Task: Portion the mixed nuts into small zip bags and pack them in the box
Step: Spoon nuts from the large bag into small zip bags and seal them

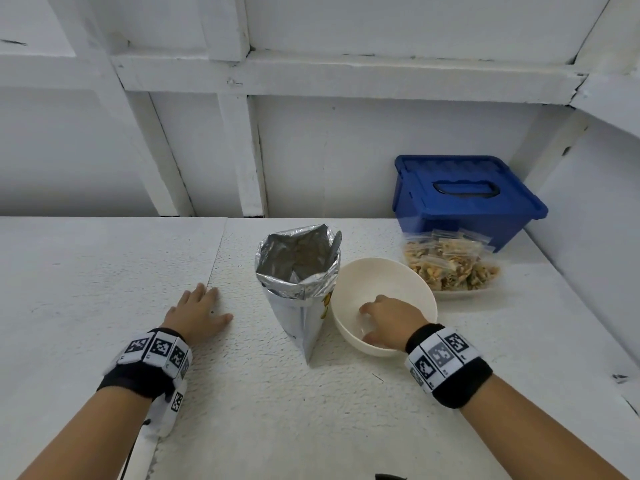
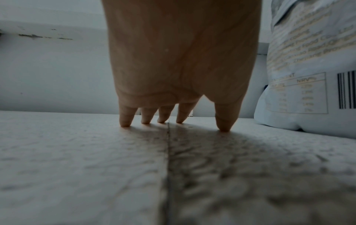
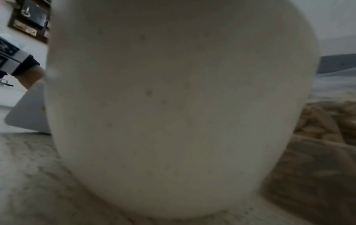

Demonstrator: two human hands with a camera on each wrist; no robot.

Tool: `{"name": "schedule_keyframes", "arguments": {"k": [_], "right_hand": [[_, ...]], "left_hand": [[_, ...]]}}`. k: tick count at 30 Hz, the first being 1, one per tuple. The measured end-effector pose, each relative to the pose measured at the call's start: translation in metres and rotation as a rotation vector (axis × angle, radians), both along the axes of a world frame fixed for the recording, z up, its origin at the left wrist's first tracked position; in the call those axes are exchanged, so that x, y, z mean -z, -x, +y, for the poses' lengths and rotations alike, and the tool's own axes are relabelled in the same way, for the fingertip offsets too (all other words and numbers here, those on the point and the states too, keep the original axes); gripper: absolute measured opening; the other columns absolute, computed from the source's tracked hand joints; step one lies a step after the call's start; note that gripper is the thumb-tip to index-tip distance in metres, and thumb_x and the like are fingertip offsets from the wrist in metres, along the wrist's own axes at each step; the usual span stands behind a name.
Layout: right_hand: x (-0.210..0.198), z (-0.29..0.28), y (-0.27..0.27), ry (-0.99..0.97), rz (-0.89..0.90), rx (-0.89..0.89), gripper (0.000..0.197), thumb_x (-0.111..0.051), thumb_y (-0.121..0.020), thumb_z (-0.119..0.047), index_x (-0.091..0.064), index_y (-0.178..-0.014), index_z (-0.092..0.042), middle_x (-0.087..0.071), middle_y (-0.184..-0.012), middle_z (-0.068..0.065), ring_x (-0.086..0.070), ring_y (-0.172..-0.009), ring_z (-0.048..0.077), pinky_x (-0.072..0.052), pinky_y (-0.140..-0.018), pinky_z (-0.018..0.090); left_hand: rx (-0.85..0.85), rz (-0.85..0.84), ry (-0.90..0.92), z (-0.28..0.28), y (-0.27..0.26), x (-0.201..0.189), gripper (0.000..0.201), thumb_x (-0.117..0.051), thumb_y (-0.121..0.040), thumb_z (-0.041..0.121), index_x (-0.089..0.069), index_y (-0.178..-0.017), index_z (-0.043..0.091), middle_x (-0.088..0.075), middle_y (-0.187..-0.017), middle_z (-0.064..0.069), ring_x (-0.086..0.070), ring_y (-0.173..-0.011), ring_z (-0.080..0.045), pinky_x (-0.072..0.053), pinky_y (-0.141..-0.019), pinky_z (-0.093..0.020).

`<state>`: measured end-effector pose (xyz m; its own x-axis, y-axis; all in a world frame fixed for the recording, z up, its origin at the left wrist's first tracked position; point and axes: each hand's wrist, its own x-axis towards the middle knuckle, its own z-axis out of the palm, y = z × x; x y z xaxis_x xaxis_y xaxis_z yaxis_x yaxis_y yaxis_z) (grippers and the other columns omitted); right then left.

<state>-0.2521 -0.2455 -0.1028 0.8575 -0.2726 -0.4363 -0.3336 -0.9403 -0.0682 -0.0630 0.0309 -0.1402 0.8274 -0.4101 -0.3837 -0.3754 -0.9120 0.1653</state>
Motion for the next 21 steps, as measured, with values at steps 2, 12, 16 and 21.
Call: {"name": "schedule_keyframes", "arguments": {"k": [2,12,16,21], "right_hand": [[-0.001,0.001,-0.002,0.045,-0.049,0.002,0.035,-0.053,-0.09,-0.029,-0.054,-0.121,-0.014,-0.054,-0.116,0.01,-0.054,-0.105,0.03,-0.042,-0.081,0.033],[-0.025,-0.016,0.003,-0.237,-0.359,0.241,0.028,-0.041,-0.098,-0.018,-0.064,-0.099,-0.002,-0.064,-0.101,0.012,-0.057,-0.095,0.026,-0.03,-0.07,0.024],[-0.066,-0.016,0.015,-0.301,-0.665,0.248,0.028,-0.048,-0.096,-0.022,-0.056,-0.069,-0.014,-0.053,-0.065,-0.001,-0.048,-0.063,0.013,-0.03,-0.055,0.02],[-0.106,0.012,0.016,-0.469,-1.087,0.24,0.006,-0.059,-0.089,-0.019,-0.058,-0.095,-0.019,-0.059,-0.08,-0.011,-0.054,-0.073,-0.003,-0.042,-0.065,0.006]], "left_hand": [[0.0,0.0,-0.005,-0.001,0.001,-0.001,0.07,-0.044,-0.092,0.048,-0.014,-0.147,0.016,-0.002,-0.157,-0.009,-0.005,-0.143,-0.029,-0.016,-0.115,-0.046],[-0.008,-0.011,0.054,0.002,0.001,-0.001,0.063,-0.045,-0.092,0.048,-0.026,-0.144,0.02,-0.016,-0.154,-0.009,-0.017,-0.141,-0.028,-0.022,-0.113,-0.047],[0.02,-0.183,0.299,-0.003,0.013,-0.01,0.045,-0.05,-0.093,0.035,-0.045,-0.136,0.02,-0.036,-0.146,-0.006,-0.033,-0.134,-0.024,-0.032,-0.105,-0.045],[0.042,-0.361,0.708,-0.015,0.027,-0.041,0.036,-0.054,-0.092,0.017,-0.053,-0.127,0.009,-0.055,-0.128,-0.012,-0.048,-0.119,-0.027,-0.038,-0.099,-0.039]]}}
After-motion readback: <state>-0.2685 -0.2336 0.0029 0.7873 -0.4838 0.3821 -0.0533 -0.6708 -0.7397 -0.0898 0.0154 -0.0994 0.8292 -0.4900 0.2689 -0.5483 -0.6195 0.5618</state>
